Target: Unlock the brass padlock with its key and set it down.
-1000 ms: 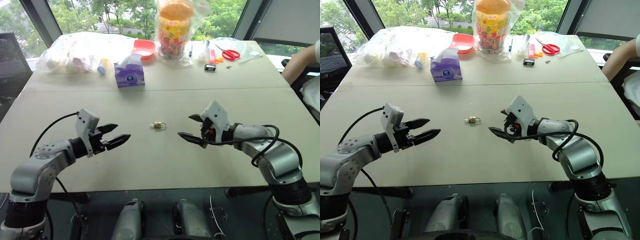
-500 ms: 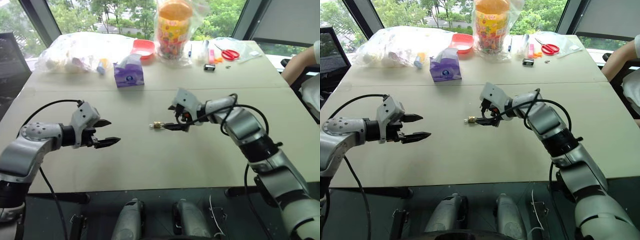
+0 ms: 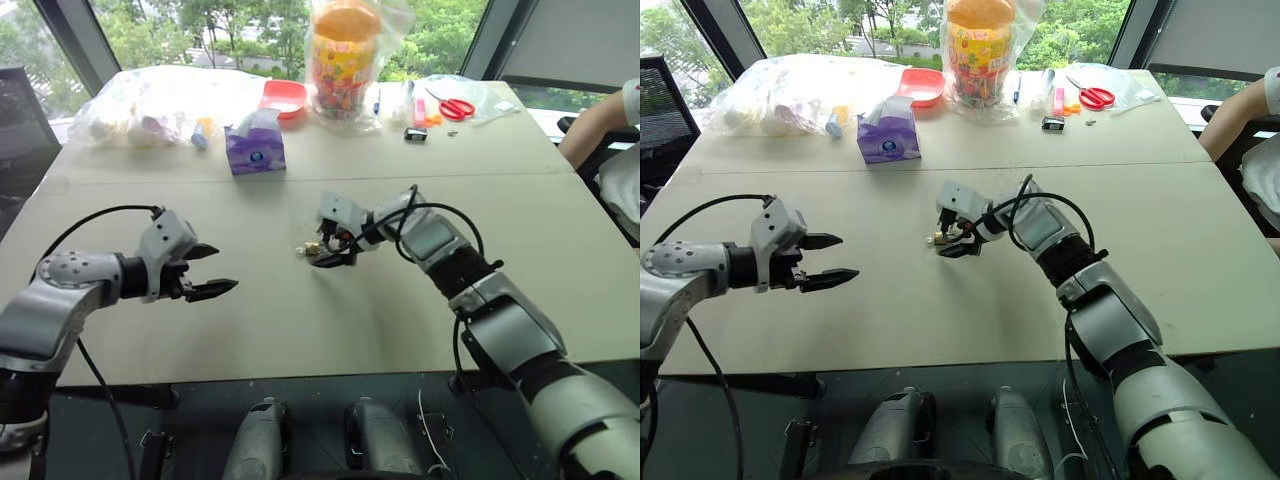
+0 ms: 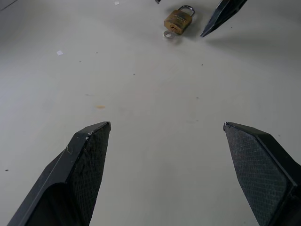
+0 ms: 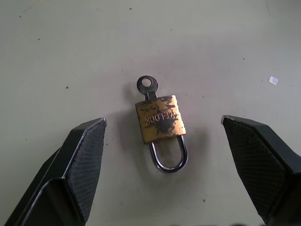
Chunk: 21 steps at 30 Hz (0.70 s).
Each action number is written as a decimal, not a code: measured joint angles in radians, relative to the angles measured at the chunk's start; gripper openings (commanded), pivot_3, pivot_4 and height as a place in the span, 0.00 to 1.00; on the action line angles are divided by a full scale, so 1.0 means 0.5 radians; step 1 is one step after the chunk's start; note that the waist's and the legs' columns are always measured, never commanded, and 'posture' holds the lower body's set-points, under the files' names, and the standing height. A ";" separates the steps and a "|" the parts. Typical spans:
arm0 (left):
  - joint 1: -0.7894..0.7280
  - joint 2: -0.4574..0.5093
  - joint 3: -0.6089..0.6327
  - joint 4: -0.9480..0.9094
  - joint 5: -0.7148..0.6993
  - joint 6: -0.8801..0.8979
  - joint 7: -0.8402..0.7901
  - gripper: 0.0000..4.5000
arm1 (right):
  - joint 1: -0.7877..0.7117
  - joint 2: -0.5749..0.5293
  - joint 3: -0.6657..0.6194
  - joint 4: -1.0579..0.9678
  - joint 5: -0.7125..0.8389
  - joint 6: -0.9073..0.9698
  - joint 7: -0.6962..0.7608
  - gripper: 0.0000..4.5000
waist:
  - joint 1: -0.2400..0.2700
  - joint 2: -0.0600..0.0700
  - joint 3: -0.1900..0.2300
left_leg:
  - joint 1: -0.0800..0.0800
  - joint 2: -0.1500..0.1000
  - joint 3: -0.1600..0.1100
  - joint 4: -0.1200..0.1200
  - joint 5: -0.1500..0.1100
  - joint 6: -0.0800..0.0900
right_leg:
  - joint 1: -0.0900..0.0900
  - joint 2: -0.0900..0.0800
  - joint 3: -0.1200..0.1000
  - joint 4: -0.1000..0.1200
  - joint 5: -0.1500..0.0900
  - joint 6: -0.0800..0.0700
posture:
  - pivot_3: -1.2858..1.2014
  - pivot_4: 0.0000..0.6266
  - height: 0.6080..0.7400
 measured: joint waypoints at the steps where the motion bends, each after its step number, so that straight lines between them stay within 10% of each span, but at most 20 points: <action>1: 0.008 -0.009 0.000 -0.001 -0.001 0.003 0.009 0.90 | -0.010 0.020 -0.010 0.044 -0.008 -0.023 0.004 0.73 | -0.001 0.000 0.000 | 0.000 0.000 0.000 0.000 0.000 0.000 | 0.000 0.000 0.000 0.000 0.000 0.000 | 0.52 0.24 1.00; 6: 0.016 -0.021 0.000 -0.001 -0.001 0.004 0.034 0.90 | -0.028 0.046 -0.014 0.104 -0.060 -0.110 0.033 0.17 | -0.002 0.000 0.000 | 0.001 0.000 0.000 0.001 0.001 -0.001 | 0.000 -0.001 0.001 0.002 0.000 0.000 | 0.52 0.24 1.00; 21: -0.651 -0.652 0.141 0.721 -0.347 0.139 0.043 0.90 | 0.191 -0.130 -0.240 -0.796 -0.142 -0.294 -0.149 0.15 | -0.006 -0.001 0.000 | -0.001 0.002 0.000 0.004 0.001 -0.002 | -0.003 0.004 0.000 0.006 0.001 0.001 | 0.52 0.24 1.00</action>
